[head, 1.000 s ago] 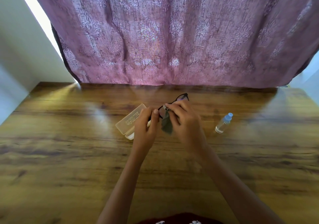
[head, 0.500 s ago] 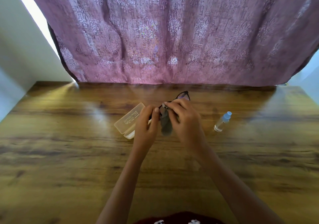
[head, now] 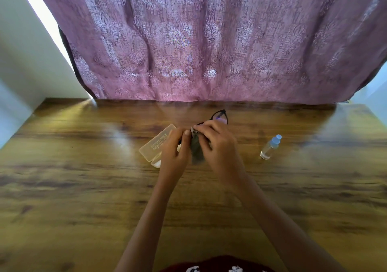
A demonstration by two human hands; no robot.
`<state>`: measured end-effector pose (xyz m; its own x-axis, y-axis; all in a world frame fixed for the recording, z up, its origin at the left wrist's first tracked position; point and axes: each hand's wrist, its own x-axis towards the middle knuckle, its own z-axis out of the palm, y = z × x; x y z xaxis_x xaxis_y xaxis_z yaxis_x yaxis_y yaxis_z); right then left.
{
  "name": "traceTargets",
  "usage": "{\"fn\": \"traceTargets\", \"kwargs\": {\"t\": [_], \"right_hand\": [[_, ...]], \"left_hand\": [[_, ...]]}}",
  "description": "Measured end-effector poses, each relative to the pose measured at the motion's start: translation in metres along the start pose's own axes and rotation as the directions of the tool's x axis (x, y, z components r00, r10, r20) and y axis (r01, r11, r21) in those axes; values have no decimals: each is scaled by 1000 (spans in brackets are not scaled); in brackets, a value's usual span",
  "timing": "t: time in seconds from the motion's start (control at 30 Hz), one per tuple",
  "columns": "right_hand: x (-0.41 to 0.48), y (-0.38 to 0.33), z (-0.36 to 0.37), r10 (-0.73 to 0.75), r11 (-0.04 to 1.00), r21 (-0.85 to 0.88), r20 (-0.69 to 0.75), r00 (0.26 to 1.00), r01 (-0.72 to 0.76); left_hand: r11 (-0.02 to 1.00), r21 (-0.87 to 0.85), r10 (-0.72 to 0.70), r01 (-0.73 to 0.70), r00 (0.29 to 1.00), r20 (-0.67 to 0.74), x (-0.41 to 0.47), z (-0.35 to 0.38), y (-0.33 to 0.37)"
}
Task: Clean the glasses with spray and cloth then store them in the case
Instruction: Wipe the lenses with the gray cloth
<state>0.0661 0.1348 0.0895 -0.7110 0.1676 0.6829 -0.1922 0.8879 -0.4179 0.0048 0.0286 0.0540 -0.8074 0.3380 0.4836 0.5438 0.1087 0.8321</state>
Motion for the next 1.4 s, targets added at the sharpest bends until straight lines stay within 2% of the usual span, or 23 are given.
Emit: {"fn": "traceTargets", "kwargs": {"t": [0.17, 0.5, 0.7, 0.87, 1.07, 1.3, 1.4], "right_hand": [[4, 17, -4, 65, 998, -10, -15, 998, -65], [-7, 6, -1, -48, 999, 11, 36, 998, 47], [6, 19, -2, 54, 999, 6, -3, 999, -54], [-6, 20, -3, 56, 998, -29, -8, 998, -56], [-16, 4, -3, -27, 1000, 10, 55, 998, 27], [3, 12, 0, 25, 1000, -4, 7, 1000, -25], [3, 21, -1, 37, 999, -13, -26, 999, -38]], "left_hand": [[1000, -2, -1, 1, 999, -44, 1, -3, 1], [999, -41, -26, 25, 1000, -5, -1, 2, 0], [1000, -29, -3, 1, 999, -41, 1, 0, 1], [999, -33, -37, 36, 998, -55, -1, -1, 1], [1000, -14, -1, 0, 1000, -22, -1, -1, 0], [1000, -12, 17, -17, 999, -29, 0, -3, 2], [999, -28, -31, 29, 998, -62, 0, -3, 1]]}}
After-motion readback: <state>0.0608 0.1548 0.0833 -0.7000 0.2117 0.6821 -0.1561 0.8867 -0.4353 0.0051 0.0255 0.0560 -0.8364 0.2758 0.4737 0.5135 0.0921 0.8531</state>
